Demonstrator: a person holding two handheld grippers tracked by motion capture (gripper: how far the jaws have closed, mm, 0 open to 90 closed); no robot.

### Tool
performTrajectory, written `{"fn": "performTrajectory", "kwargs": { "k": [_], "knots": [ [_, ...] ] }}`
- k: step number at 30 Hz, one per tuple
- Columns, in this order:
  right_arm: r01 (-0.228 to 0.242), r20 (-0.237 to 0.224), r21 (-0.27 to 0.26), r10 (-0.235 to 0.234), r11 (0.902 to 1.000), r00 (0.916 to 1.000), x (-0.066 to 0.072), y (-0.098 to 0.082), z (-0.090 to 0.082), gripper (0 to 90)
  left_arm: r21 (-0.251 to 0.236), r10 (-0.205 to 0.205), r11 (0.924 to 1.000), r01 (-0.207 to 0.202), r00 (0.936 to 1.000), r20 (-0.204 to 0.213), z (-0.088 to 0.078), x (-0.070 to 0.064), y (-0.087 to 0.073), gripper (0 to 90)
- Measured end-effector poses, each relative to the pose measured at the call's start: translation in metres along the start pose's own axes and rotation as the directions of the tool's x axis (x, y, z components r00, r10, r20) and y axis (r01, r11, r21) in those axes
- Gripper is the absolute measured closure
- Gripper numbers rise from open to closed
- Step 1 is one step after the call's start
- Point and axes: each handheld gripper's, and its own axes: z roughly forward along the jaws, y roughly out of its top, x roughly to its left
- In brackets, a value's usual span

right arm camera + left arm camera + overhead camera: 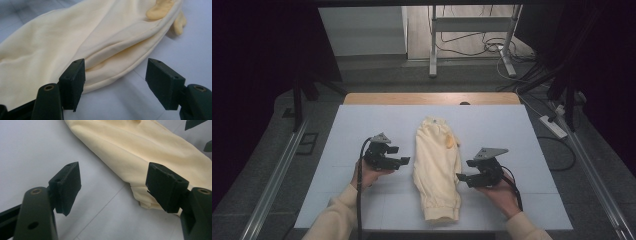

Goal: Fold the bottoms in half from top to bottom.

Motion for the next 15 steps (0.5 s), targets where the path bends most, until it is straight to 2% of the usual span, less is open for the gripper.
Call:
{"fn": "performTrajectory", "kwargs": {
  "k": [3, 8, 15],
  "knots": [
    [-0.004, 0.005, -0.011, 0.004, 0.9999, 1.0000, -0.006, 0.005, 0.002, 31.9, -0.002, -0.006, 1.0000, 0.006, 1.0000, 0.003, 0.003, 0.002, 0.003, 27.6],
    [-0.035, -0.022, -0.010, 0.035, 0.9993, 0.9992, -0.012, 0.010, 0.006, 27.5, 0.000, -0.008, 1.0000, 0.008, 1.0000, 0.006, 0.008, 0.004, 0.007, 27.4],
    [-0.021, -0.016, -0.020, 0.021, 0.9996, 0.9997, -0.015, 0.015, 0.008, 21.2, 0.006, -0.014, 0.9999, 0.014, 0.9999, 0.006, 0.014, 0.009, 0.012, 27.2]
  ]
}}
